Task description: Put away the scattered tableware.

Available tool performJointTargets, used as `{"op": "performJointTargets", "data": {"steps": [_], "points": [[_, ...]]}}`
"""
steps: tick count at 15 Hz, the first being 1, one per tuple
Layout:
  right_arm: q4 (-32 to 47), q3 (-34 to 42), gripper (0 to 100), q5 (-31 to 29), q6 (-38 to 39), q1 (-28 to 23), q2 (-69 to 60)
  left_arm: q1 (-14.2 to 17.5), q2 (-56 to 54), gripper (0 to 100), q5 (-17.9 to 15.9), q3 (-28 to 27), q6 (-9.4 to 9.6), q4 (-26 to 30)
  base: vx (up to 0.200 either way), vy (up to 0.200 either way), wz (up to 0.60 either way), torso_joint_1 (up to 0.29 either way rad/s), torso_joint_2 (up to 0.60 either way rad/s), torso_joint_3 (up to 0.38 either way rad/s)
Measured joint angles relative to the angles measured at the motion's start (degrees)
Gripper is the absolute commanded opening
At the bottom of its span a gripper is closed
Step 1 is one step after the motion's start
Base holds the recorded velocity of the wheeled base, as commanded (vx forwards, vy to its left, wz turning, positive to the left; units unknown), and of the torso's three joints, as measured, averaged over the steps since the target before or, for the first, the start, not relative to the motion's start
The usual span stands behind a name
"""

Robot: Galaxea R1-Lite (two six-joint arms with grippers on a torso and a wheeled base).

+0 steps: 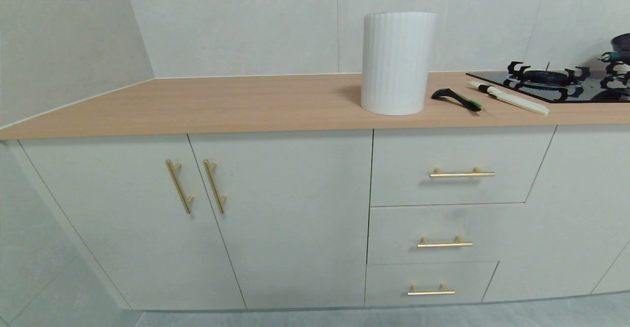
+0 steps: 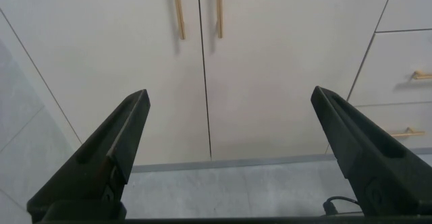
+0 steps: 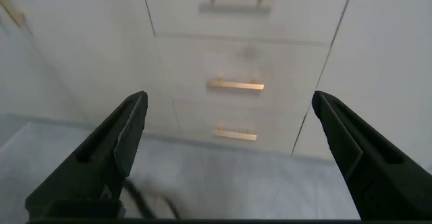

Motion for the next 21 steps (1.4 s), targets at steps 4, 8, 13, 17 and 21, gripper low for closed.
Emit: {"op": "performJointTargets", "data": {"steps": [4,8,13,17,21], "points": [[-2.73,-8.4,100,0.93,0.09,0.1,24.23,0.0,0.0,100,0.0,0.0,0.02,0.0,0.0,0.0,0.0,0.0,0.0,0.0],[-12.93,-14.54,100,0.52,0.09,0.16,46.03,0.0,0.0,100,0.0,0.0,0.02,0.0,0.0,0.0,0.0,0.0,0.0,0.0],[-31.31,-17.19,100,-2.95,0.04,0.77,72.13,0.0,0.0,100,0.0,0.0,0.02,0.0,0.0,0.0,0.0,0.0,0.0,0.0],[-51.21,-17.51,100,-7.74,0.06,2.04,90.27,0.0,0.0,100,0.0,0.0,0.02,0.0,0.0,0.0,0.0,0.0,0.0,0.0],[-64.38,-18.13,100,-11.2,0.44,3.41,103.36,0.0,0.0,100,0.0,0.0,0.0,0.0,0.0,0.0,0.0,0.0,0.0,0.0]]}}
